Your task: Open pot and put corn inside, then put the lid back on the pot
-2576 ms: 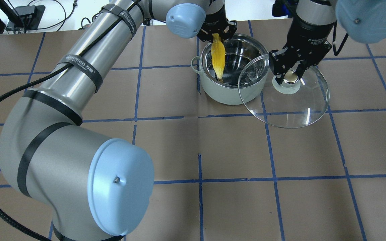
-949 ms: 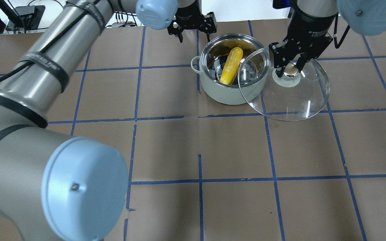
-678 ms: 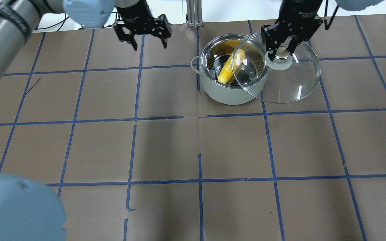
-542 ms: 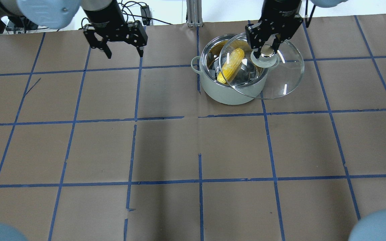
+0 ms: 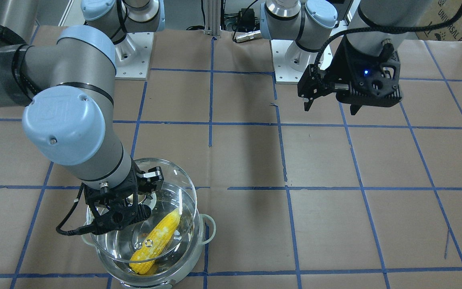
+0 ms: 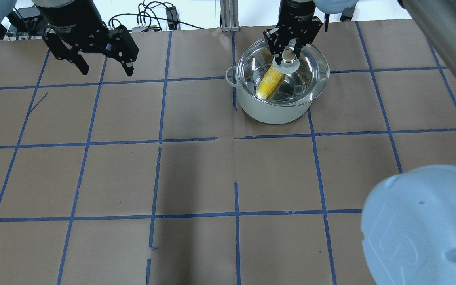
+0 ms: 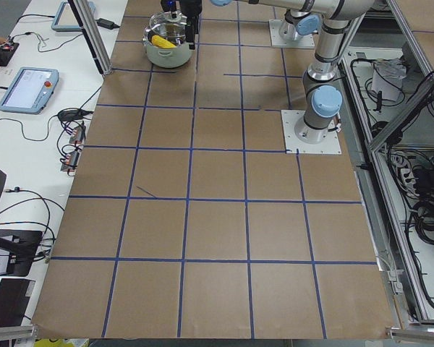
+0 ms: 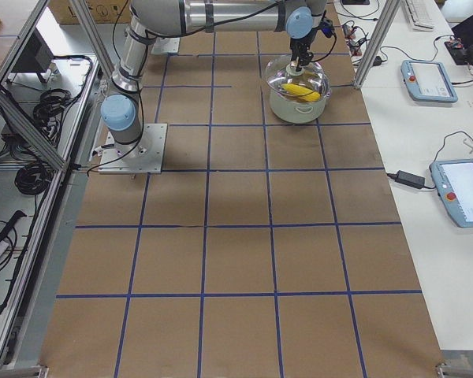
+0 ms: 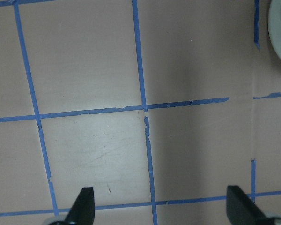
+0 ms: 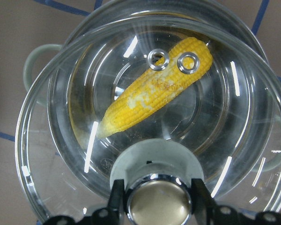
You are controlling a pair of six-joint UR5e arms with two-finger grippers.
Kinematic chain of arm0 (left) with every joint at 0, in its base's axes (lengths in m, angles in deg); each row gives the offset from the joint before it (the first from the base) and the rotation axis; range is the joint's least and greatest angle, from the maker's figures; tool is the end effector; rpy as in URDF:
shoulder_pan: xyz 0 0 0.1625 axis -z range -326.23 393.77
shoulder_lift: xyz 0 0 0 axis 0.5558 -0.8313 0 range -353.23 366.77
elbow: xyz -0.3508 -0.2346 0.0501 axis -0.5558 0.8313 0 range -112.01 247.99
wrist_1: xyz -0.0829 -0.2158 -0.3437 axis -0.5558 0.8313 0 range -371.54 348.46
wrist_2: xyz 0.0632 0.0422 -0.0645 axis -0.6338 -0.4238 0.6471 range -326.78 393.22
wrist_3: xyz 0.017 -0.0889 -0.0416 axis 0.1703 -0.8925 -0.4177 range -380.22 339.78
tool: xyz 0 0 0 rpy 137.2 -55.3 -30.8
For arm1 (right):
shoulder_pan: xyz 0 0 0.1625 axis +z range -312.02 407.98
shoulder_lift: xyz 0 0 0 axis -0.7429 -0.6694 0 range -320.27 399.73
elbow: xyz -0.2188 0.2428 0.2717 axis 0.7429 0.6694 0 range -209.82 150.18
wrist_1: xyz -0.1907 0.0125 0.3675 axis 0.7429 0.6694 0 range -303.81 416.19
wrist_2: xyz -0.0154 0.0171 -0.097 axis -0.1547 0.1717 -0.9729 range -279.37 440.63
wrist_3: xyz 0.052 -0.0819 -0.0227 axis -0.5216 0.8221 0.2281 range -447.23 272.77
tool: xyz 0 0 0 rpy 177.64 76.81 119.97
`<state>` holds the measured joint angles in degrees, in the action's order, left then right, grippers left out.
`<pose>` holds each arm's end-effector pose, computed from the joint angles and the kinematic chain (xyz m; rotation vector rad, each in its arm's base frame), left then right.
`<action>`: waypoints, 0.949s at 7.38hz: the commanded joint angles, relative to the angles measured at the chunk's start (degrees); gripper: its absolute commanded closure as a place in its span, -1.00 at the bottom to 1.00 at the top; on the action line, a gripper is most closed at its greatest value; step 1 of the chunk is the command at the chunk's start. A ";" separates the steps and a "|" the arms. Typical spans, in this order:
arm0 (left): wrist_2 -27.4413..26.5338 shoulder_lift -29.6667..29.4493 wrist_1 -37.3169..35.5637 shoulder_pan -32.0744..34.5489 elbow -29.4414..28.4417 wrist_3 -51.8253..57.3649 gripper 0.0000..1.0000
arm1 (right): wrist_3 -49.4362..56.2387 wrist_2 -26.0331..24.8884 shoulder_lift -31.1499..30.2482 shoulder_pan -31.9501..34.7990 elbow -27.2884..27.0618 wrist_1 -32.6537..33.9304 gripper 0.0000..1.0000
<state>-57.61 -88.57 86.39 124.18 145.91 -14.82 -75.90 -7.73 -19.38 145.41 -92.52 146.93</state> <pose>-0.1358 -0.5257 0.5299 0.1588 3.1238 0.0336 0.2261 -0.6807 0.3983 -0.5059 3.0688 0.0756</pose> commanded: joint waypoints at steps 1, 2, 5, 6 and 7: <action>0.73 6.72 -1.67 -3.55 8.07 4.33 -1.00 | 0.01 -0.06 2.94 0.04 2.49 0.14 0.41; 0.82 7.88 -8.65 -4.88 11.60 4.79 -1.00 | 0.09 -0.06 3.39 0.04 2.49 0.49 0.41; 0.83 6.66 -9.60 -4.46 11.02 3.91 -1.00 | -0.08 0.03 4.10 0.04 2.32 1.99 0.41; 1.61 6.66 -9.60 -3.76 10.93 3.91 -1.00 | -0.08 0.03 4.36 0.04 2.40 1.99 0.41; 2.49 6.40 -9.51 -3.23 10.15 3.82 -1.00 | 0.01 -0.06 4.71 0.04 2.49 2.07 0.41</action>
<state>-56.05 -81.99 76.80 120.29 156.69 -10.91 -75.95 -7.73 -15.06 145.45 -90.11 148.90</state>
